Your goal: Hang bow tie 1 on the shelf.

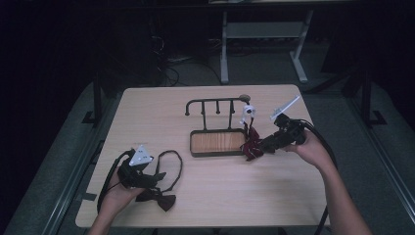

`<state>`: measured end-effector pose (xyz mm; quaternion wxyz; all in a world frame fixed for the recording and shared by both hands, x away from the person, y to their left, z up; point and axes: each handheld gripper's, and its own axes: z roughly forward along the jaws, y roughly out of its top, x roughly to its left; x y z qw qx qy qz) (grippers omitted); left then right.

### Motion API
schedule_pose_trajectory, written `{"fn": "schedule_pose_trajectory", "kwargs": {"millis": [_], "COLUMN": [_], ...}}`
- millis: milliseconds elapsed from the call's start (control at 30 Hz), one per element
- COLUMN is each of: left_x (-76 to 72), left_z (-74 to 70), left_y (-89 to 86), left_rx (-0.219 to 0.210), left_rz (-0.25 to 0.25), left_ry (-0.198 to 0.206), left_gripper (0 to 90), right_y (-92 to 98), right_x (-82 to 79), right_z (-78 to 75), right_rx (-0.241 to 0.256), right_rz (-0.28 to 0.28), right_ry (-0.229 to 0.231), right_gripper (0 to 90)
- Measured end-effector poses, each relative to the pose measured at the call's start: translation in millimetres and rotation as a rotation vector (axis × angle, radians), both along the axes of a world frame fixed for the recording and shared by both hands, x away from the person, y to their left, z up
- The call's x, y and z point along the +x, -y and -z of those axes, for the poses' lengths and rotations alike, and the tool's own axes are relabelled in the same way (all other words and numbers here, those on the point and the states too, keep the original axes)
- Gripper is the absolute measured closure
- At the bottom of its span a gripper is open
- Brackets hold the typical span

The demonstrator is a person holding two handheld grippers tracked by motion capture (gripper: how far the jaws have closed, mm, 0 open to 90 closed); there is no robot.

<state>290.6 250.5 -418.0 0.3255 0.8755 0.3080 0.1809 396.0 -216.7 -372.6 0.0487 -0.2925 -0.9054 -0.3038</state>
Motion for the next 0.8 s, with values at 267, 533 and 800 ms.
{"fn": "schedule_pose_trajectory", "kwargs": {"millis": [267,533,800], "left_x": [-0.1,-0.3,0.1], "left_z": [0.2,1.2,1.6], "left_y": [0.2,1.4,1.9], "left_rx": [0.004,-0.001,0.012], "left_rz": [0.001,-0.004,0.003], "left_ry": [0.001,-0.005,-0.012], "left_gripper": [27.4,27.4,27.5], "right_y": [0.9,0.0,3.2], "right_x": [-6.5,-14.5,-24.9], "right_z": [4.0,13.1,20.6], "right_rx": [0.006,-0.015,-0.001], "right_rz": [0.004,-0.001,-0.004], "right_ry": [0.006,0.001,0.006], "right_gripper": [54.4,52.2,51.3]}}
